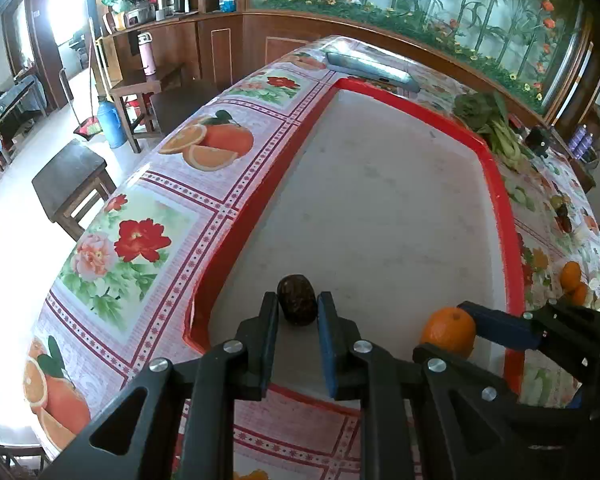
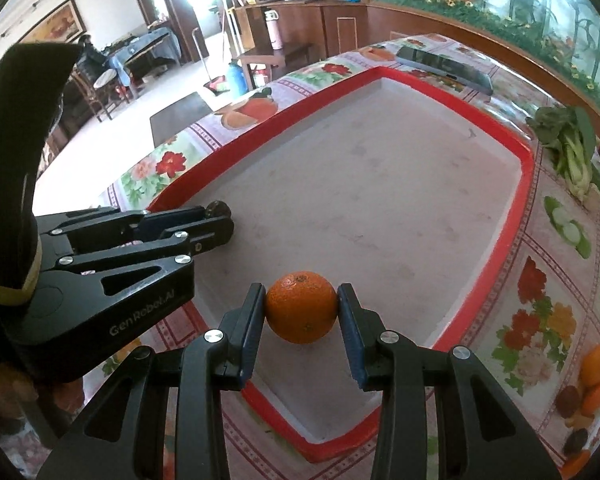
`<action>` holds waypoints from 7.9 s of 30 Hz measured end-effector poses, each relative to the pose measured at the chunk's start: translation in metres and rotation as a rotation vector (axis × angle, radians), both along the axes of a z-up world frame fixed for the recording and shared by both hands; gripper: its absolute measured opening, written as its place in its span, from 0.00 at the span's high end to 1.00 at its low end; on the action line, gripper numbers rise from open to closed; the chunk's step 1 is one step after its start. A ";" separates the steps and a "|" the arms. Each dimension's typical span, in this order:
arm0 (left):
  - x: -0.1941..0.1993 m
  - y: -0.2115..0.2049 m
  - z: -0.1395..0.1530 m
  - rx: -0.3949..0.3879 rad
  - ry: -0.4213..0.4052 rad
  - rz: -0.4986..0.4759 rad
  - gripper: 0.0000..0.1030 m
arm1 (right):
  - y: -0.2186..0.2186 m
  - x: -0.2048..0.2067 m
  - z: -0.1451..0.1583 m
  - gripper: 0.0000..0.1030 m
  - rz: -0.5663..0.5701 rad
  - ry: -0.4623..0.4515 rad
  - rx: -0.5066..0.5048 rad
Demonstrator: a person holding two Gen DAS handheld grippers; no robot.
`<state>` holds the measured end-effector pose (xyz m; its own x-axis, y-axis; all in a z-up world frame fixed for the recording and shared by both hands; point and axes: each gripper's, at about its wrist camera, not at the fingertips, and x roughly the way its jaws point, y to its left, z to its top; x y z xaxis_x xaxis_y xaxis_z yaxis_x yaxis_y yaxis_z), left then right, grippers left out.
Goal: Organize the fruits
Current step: 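Carry the date and orange into the red-rimmed tray and open both grippers, then withdraw both open grippers from the tray back toward the fruit, then close the right gripper on another orange while the left gripper grasps a brown date, then carry the orange and date into the tray and open both grippers, then withdraw both open grippers from the tray toward the fruit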
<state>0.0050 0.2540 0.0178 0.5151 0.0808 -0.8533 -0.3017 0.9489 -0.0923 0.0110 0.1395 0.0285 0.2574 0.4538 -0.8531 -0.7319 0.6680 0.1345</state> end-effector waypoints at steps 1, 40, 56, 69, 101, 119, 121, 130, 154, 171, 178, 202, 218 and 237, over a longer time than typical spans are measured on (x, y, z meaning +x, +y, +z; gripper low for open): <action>0.000 0.001 -0.001 0.000 0.003 0.001 0.78 | 0.000 -0.001 0.000 0.65 0.000 -0.005 0.000; -0.034 -0.082 0.032 0.065 -0.040 0.026 0.31 | -0.093 -0.044 0.028 0.51 -0.053 -0.044 0.045; -0.012 -0.197 0.030 0.070 -0.018 -0.166 0.29 | -0.217 -0.029 0.028 0.47 -0.281 -0.051 0.069; 0.017 -0.257 0.018 0.088 0.027 -0.256 0.28 | -0.331 0.005 0.005 0.36 -0.517 -0.035 0.056; 0.061 -0.272 -0.004 -0.003 0.011 -0.364 0.68 | -0.321 0.020 -0.014 0.66 -0.439 -0.015 0.097; 0.010 -0.255 0.005 -0.102 -0.006 -0.392 0.68 | -0.326 -0.004 -0.001 0.66 -0.510 -0.026 0.079; 0.006 -0.251 0.008 -0.101 -0.014 -0.396 0.68 | -0.321 -0.006 -0.001 0.66 -0.508 -0.022 0.078; -0.004 -0.228 0.020 -0.099 -0.042 -0.386 0.68 | -0.284 -0.011 0.002 0.66 -0.470 -0.020 0.078; 0.008 -0.086 0.038 -0.081 -0.097 -0.196 0.68 | -0.121 0.019 0.029 0.66 -0.263 -0.056 0.079; 0.035 -0.007 0.014 -0.018 -0.040 -0.049 0.68 | -0.019 0.062 0.008 0.66 -0.149 -0.008 0.070; 0.041 -0.001 0.004 -0.006 -0.019 -0.045 0.68 | -0.005 0.066 -0.004 0.66 -0.123 0.011 0.044; 0.033 -0.006 0.001 0.021 0.026 -0.016 0.52 | -0.015 0.059 -0.004 0.59 -0.131 0.009 0.028; 0.016 -0.032 0.022 0.051 -0.008 -0.019 0.42 | -0.045 0.033 0.022 0.53 -0.150 -0.026 0.054; 0.010 -0.118 0.040 0.084 -0.031 -0.094 0.27 | -0.149 0.020 0.036 0.25 -0.329 -0.044 0.088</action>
<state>0.0155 0.1356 0.0580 0.5500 0.1012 -0.8290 -0.2097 0.9776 -0.0198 0.0313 -0.0099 0.0647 0.4382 0.4120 -0.7989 -0.4858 0.8563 0.1751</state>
